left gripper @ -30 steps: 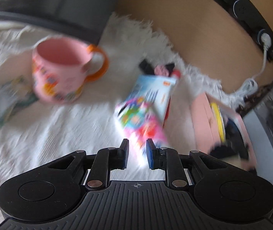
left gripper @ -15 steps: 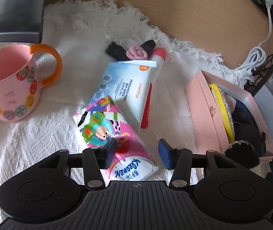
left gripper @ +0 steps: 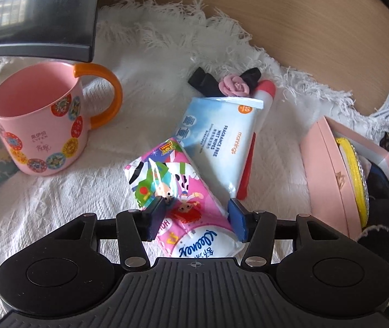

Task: Organize soft objects
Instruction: 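Grasp the pink Kleenex tissue pack with the left gripper while the right gripper holds the glove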

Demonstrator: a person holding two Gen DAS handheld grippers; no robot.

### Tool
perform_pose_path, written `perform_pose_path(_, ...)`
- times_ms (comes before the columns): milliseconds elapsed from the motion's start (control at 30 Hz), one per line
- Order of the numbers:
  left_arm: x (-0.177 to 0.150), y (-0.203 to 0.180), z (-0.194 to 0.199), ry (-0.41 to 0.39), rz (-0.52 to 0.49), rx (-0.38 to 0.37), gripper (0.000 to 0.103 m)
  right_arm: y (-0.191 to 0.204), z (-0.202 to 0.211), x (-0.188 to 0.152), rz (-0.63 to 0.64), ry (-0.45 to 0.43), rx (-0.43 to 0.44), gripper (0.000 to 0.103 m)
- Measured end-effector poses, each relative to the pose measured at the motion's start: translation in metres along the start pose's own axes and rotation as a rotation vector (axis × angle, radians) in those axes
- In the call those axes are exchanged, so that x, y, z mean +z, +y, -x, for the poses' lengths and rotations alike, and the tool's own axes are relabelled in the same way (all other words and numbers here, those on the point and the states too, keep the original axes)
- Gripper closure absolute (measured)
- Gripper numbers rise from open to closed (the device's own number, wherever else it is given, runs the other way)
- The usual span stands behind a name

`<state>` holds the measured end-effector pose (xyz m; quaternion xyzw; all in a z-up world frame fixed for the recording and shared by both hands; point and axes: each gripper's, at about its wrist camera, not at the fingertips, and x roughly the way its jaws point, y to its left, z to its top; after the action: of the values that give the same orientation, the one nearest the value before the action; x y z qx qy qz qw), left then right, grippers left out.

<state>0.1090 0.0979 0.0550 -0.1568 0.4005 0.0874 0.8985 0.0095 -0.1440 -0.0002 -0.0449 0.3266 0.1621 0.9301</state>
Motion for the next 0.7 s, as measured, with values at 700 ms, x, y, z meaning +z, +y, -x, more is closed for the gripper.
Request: perform_pose_path(700, -0.004, 0.012, -0.005, 0.036, 0.083, 0.032, 0.038, -0.004, 0.001, -0.001, -0.019, -0.005, 0.024, 0.007)
